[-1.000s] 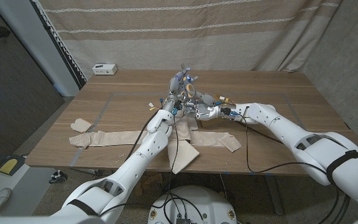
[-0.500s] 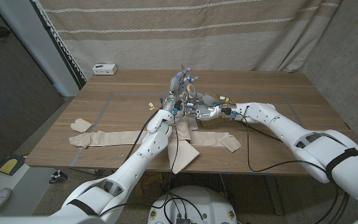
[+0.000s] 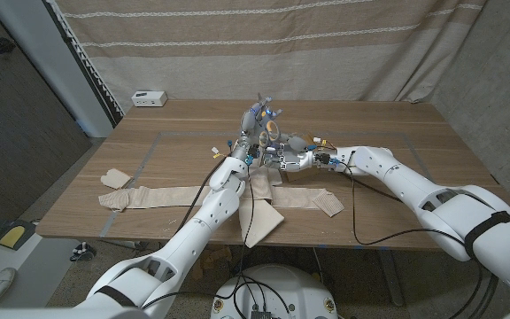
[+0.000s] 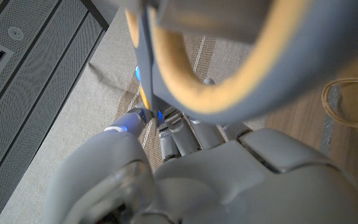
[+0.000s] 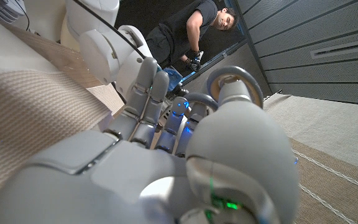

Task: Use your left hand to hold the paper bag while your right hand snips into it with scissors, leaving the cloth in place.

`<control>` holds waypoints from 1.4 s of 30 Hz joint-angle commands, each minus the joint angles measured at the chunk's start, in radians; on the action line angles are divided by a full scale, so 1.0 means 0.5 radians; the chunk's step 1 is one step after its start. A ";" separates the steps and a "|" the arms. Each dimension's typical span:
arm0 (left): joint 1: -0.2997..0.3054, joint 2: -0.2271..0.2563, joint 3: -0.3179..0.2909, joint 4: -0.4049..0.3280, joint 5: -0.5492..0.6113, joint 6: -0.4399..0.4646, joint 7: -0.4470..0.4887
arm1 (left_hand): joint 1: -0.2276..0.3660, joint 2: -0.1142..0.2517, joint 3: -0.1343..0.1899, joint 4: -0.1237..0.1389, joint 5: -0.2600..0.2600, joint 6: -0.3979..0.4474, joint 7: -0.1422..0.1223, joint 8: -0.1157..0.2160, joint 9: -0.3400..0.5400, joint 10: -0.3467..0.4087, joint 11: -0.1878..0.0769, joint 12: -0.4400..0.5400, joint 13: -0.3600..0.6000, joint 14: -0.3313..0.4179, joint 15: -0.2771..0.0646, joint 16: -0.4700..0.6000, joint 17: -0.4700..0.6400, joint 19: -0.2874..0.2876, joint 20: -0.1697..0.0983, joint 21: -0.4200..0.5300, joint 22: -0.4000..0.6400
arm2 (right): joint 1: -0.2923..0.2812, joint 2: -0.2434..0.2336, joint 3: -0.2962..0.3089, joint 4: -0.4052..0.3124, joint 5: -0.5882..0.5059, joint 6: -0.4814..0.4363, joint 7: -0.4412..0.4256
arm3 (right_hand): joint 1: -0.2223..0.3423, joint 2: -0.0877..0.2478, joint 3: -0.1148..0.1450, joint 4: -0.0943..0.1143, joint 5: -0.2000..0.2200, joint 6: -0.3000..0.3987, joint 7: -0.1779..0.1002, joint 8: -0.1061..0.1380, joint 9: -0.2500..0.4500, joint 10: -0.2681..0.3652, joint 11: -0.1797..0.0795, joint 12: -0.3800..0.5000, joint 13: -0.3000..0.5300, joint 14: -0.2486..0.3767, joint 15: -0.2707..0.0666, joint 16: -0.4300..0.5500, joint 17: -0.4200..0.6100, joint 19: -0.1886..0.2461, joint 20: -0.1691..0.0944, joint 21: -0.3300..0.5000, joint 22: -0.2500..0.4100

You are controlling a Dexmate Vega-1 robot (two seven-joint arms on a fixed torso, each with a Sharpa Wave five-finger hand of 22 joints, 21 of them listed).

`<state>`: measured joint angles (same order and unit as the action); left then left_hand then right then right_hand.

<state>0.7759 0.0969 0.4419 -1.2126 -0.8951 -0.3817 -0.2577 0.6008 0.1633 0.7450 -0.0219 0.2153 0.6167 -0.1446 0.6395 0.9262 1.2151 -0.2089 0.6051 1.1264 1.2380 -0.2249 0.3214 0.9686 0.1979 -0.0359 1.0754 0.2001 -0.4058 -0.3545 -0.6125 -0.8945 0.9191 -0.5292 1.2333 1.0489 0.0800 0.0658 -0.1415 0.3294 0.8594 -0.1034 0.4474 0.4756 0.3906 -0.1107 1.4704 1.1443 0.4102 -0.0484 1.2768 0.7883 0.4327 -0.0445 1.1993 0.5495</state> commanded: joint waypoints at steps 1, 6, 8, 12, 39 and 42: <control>0.015 -0.007 -0.012 -0.007 -0.034 0.004 -0.009 | 0.025 0.004 -0.003 -0.002 0.013 0.174 -0.156 -0.003 0.009 0.015 -0.005 0.014 0.053 -0.006 -0.009 -0.009 0.008 -0.003 -0.215 -0.014 0.004 | 0.004 0.005 0.002 0.017 -0.001 -0.004 0.008 | 0.065 0.016 -0.056 0.014 0.031 0.044 0.191 0.408 0.575 -0.019 0.004 0.010 0.004 -0.019 -0.313 0.041 -0.033 -0.053 -0.111 0.167 -0.042; 0.017 -0.011 -0.019 -0.003 -0.051 0.007 -0.020 | 0.027 0.004 -0.005 -0.001 0.011 0.175 -0.156 -0.010 0.009 0.015 -0.005 0.012 0.055 -0.002 -0.009 -0.017 0.006 -0.002 -0.217 -0.016 0.004 | 0.010 0.021 0.006 0.053 -0.003 0.021 0.032 | 0.082 0.030 -0.073 0.021 0.038 0.004 0.203 0.550 0.760 -0.007 -0.004 -0.012 -0.051 -0.023 -0.310 0.061 -0.043 -0.079 -0.115 0.243 -0.072; 0.016 -0.014 -0.021 0.001 -0.059 0.008 -0.027 | 0.028 0.004 -0.005 -0.002 0.011 0.172 -0.156 -0.015 0.004 0.005 -0.003 -0.005 0.035 0.004 -0.009 -0.011 0.015 -0.001 -0.219 -0.016 0.004 | 0.010 0.022 0.009 0.056 -0.001 0.011 0.027 | 0.079 0.031 -0.077 0.024 0.039 0.004 0.203 0.551 0.755 -0.011 -0.005 -0.008 -0.047 -0.022 -0.311 0.065 -0.042 -0.080 -0.116 0.252 -0.076; 0.012 -0.028 -0.022 0.020 -0.044 -0.019 -0.016 | 0.086 -0.005 0.006 -0.093 -0.032 0.347 -0.156 -0.047 -0.140 0.112 0.006 -0.062 -0.134 0.044 -0.009 -0.030 -0.030 0.015 -0.225 0.004 0.004 | 0.013 0.024 0.008 0.063 -0.010 0.014 0.028 | 0.076 0.033 -0.082 0.028 0.041 0.007 0.208 0.545 0.733 -0.012 -0.003 -0.010 -0.054 -0.023 -0.313 0.065 -0.050 -0.084 -0.117 0.267 -0.084; 0.003 -0.052 -0.039 0.118 -0.074 -0.075 -0.157 | -0.482 -0.698 -0.191 -0.275 0.059 -0.299 -0.150 -0.896 -1.057 -1.053 0.000 -0.727 -1.058 -1.148 0.023 -0.288 -0.702 -0.138 -0.012 -0.406 -0.021 | 0.036 0.042 0.029 0.122 -0.031 0.045 0.056 | 0.009 0.033 -0.145 0.066 0.054 0.014 0.202 0.580 0.698 0.005 -0.010 0.044 -0.015 0.001 -0.315 0.092 -0.087 -0.107 -0.134 0.381 -0.158; 0.002 -0.050 -0.043 0.119 -0.089 -0.063 -0.178 | -0.509 -0.693 -0.244 -0.281 0.065 -0.405 -0.150 -0.892 -1.082 -1.185 0.014 -0.802 -1.115 -1.289 0.023 -0.282 -0.824 -0.165 0.008 -0.457 -0.023 | 0.031 0.034 0.037 0.108 -0.028 0.044 0.044 | 0.008 0.033 -0.147 0.065 0.055 0.012 0.205 0.583 0.701 0.005 -0.009 0.044 -0.014 0.002 -0.315 0.095 -0.086 -0.108 -0.133 0.386 -0.163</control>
<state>0.7775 0.0717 0.4268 -1.1654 -0.9247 -0.4165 -0.3130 0.3588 -0.1824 0.6417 -0.1604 0.2385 0.4529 -0.2197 0.1922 0.3926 0.6707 -0.2045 0.2305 0.5890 0.6451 -0.0651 0.1771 0.5996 0.1287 -0.0385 0.8655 0.1865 -0.3904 -0.3360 -0.6034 -0.8398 0.9059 -0.5143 1.2575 1.0588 0.0957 0.0000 -0.1062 0.3483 0.8625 -0.0067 0.5974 0.7144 0.3893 -0.1091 1.4844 1.1322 0.4050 -0.0430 1.3205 0.7455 0.3820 -0.0463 1.3871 0.4679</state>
